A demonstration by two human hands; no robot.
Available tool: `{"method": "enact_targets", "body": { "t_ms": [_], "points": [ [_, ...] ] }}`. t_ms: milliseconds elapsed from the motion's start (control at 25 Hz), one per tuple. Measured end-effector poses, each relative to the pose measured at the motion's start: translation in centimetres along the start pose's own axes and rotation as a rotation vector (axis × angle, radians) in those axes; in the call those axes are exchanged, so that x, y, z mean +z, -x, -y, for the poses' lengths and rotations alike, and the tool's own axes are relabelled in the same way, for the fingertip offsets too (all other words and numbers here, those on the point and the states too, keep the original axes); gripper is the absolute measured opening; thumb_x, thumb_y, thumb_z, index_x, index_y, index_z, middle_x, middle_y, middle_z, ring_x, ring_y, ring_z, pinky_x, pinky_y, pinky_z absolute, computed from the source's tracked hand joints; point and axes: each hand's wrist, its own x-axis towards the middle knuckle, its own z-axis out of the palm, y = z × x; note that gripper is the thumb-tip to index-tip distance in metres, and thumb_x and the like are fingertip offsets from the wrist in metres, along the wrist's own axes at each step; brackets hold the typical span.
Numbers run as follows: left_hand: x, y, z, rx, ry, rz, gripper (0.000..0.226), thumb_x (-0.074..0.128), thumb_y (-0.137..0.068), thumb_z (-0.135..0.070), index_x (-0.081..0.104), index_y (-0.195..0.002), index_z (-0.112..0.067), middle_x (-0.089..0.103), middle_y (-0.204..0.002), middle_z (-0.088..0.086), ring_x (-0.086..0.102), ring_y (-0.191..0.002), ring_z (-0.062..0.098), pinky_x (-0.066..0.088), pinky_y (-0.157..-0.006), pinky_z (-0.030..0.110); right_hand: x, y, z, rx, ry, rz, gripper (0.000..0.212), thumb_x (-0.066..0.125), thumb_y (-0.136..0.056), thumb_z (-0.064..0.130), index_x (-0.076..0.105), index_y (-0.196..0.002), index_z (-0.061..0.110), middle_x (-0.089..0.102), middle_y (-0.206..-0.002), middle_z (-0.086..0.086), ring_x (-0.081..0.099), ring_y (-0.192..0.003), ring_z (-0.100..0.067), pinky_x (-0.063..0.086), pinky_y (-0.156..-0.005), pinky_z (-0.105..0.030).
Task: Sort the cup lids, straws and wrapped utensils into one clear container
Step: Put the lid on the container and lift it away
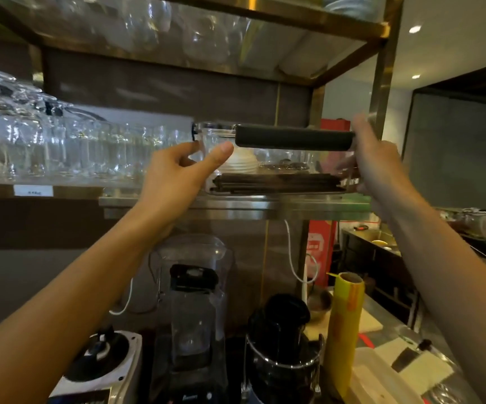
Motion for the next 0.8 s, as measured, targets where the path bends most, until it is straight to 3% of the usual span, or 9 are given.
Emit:
{"method": "enact_targets", "body": {
  "t_ms": [80, 160, 240, 320, 480, 560, 800],
  "points": [
    [1.5, -2.9, 1.3, -0.038, 0.002, 0.017, 0.085, 0.069, -0.079, -0.073, 0.062, -0.141, -0.015, 0.074, -0.107, 0.005, 0.072, -0.093, 0.014, 0.060, -0.092, 0.035, 0.4, -3.2, -1.4, 0.006, 0.039, 0.011, 0.069, 0.037, -0.090, 0.080, 0.067, -0.112, 0.021, 0.075, -0.102, -0.007, 0.070, -0.099, -0.023, 0.049, -0.077, -0.038],
    [3.0, -5.0, 2.5, -0.063, 0.014, 0.050, 0.082, 0.069, -0.081, -0.069, 0.063, -0.140, -0.012, 0.072, -0.119, 0.008, 0.071, -0.097, 0.015, 0.060, -0.082, 0.023, 0.8, -5.9, -2.8, 0.020, 0.067, -0.003, 0.065, 0.039, -0.091, 0.078, 0.067, -0.105, 0.022, 0.075, -0.100, -0.008, 0.071, -0.094, -0.025, 0.055, -0.087, -0.042],
    [4.7, -6.5, 3.3, -0.073, 0.031, 0.070, 0.076, 0.069, -0.085, -0.064, 0.063, -0.139, -0.011, 0.068, -0.129, 0.008, 0.068, -0.102, 0.014, 0.057, -0.073, 0.016, 0.9, -7.9, -3.8, 0.028, 0.083, 0.005, 0.059, 0.039, -0.096, 0.073, 0.067, -0.101, 0.021, 0.074, -0.101, -0.012, 0.071, -0.091, -0.027, 0.057, -0.082, -0.036],
    [6.0, -7.8, 4.1, -0.074, 0.025, 0.099, 0.078, 0.068, -0.085, -0.066, 0.062, -0.140, -0.011, 0.064, -0.140, 0.005, 0.068, -0.106, 0.014, 0.059, -0.083, 0.025, 0.9, -9.4, -4.6, 0.025, 0.082, 0.000, 0.053, 0.040, -0.098, 0.069, 0.065, -0.099, 0.023, 0.074, -0.104, -0.015, 0.072, -0.093, -0.029, 0.054, -0.076, -0.033],
    [7.1, -9.0, 5.6, -0.070, -0.029, 0.127, 0.088, 0.064, -0.083, -0.073, 0.058, -0.144, -0.011, 0.060, -0.148, 0.004, 0.067, -0.114, 0.017, 0.058, -0.098, 0.038, 0.9, -11.4, -6.6, 0.035, 0.071, -0.014, 0.049, 0.043, -0.097, 0.069, 0.064, -0.092, 0.026, 0.074, -0.104, -0.014, 0.073, -0.093, -0.032, 0.059, -0.090, -0.045],
    [7.4, -9.3, 6.3, -0.076, -0.056, 0.117, 0.094, 0.063, -0.079, -0.079, 0.057, -0.145, -0.012, 0.061, -0.147, 0.005, 0.067, -0.116, 0.018, 0.055, -0.103, 0.044, 1.2, -12.0, -7.2, 0.060, 0.076, 0.005, 0.046, 0.043, -0.098, 0.068, 0.063, -0.092, 0.026, 0.074, -0.103, -0.012, 0.073, -0.089, -0.030, 0.060, -0.086, -0.043],
    [7.8, -9.6, 6.4, -0.115, -0.100, 0.107, 0.089, 0.064, -0.081, -0.073, 0.057, -0.145, -0.012, 0.064, -0.141, 0.007, 0.070, -0.104, 0.016, 0.054, -0.104, 0.047, 1.1, -12.7, -8.3, 0.078, 0.038, 0.073, 0.040, 0.044, -0.098, 0.067, 0.058, -0.095, 0.030, 0.072, -0.110, -0.013, 0.072, -0.096, -0.029, 0.058, -0.090, -0.044]
  ]
}}
